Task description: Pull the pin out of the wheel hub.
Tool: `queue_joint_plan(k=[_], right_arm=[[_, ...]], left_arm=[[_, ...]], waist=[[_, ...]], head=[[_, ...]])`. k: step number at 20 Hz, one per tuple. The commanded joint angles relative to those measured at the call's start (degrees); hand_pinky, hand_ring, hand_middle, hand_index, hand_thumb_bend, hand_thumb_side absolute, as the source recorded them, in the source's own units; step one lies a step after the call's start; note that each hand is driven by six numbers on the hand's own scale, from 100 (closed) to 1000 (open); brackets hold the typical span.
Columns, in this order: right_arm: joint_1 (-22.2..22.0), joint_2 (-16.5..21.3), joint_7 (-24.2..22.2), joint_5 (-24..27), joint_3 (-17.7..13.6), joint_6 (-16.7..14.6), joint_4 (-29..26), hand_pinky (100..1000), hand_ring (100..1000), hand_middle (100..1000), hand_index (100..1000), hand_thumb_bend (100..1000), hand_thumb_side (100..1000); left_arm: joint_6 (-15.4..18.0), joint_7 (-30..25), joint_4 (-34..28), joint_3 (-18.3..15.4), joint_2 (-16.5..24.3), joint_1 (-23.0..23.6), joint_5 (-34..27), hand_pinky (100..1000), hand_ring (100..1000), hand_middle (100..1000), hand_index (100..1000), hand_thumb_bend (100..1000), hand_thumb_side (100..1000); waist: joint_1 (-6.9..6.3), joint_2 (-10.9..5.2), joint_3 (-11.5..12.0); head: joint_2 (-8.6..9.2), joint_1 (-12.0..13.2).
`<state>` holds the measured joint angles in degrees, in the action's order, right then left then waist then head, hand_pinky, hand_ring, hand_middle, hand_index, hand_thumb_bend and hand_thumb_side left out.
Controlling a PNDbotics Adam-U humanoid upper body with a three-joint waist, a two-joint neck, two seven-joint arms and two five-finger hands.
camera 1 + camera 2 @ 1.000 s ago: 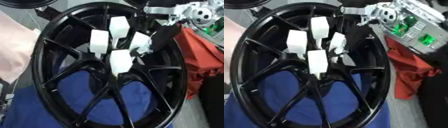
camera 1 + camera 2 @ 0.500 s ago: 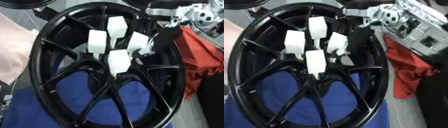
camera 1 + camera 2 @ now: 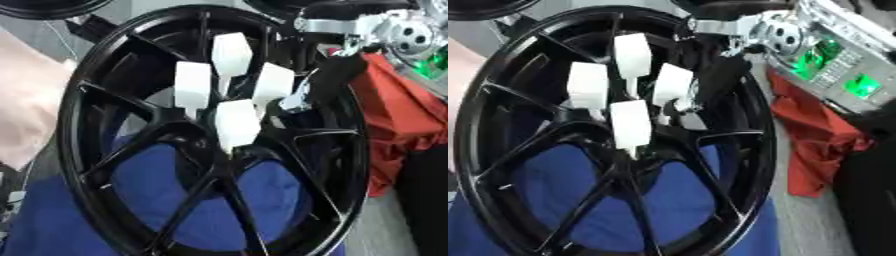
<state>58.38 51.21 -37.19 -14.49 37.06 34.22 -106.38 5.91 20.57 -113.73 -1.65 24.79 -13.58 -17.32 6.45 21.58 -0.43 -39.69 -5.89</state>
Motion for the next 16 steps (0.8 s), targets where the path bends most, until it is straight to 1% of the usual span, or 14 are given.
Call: queue_joint_plan(k=[1,5,7,9,12,14,15,16], right_arm=[[0.7,1.3,-3.3,0.8,-1.2,3.9,0.4,618,569,533,694,493,371],[0.9,0.9,-2.2,1.5,-1.4,4.3,0.4,617,571,516,678,448,368],[1.1,0.7,-1.4,1.9,-1.4,4.5,0.3,617,574,517,679,445,360],[1.2,0.7,-0.7,2.4,-1.5,4.6,0.2,619,571,513,675,438,330],[1.2,0.5,0.4,3.1,-1.7,4.9,0.1,614,558,496,658,416,235],[1.2,0.4,1.4,3.7,-1.8,5.4,0.2,608,548,487,647,397,130],[1.2,0.4,1.9,4.0,-1.8,5.6,0.2,606,544,483,642,383,100],[1.3,0.4,2.4,4.3,-1.8,5.9,0.1,603,538,477,634,374,100]], left_arm=[[0.1,0.0,-0.9,-0.2,1.1,-0.2,0.2,839,634,627,745,147,777],[0.0,0.1,-0.9,-0.2,1.0,-0.1,0.2,839,633,627,744,147,778],[-0.1,0.2,-0.9,-0.2,1.0,-0.1,0.2,839,633,627,744,147,779],[-0.1,0.2,-0.9,-0.3,0.9,-0.1,0.2,839,633,628,744,148,779],[-0.1,0.3,-0.9,-0.3,0.9,-0.1,0.2,839,633,628,744,149,779],[-0.1,0.3,-0.9,-0.3,0.9,0.0,0.2,839,633,628,744,149,780],[-0.1,0.3,-0.9,-0.3,0.8,0.0,0.2,839,633,628,744,149,780],[-0.2,0.4,-0.9,-0.4,0.8,0.0,0.2,839,633,628,744,149,780]], waist=[[-0.46,-1.01,-0.1],[-0.50,-0.95,0.0],[-0.50,-0.94,0.0],[-0.47,-0.93,0.0],[-0.41,-0.93,0.0],[-0.37,-0.93,0.0],[-0.34,-0.94,0.0],[-0.30,-0.95,0.1]], head=[[0.61,0.1],[0.58,0.1],[0.58,0.0],[0.61,0.0],[0.68,0.1],[0.69,0.1],[0.69,0.2],[0.68,0.2]])
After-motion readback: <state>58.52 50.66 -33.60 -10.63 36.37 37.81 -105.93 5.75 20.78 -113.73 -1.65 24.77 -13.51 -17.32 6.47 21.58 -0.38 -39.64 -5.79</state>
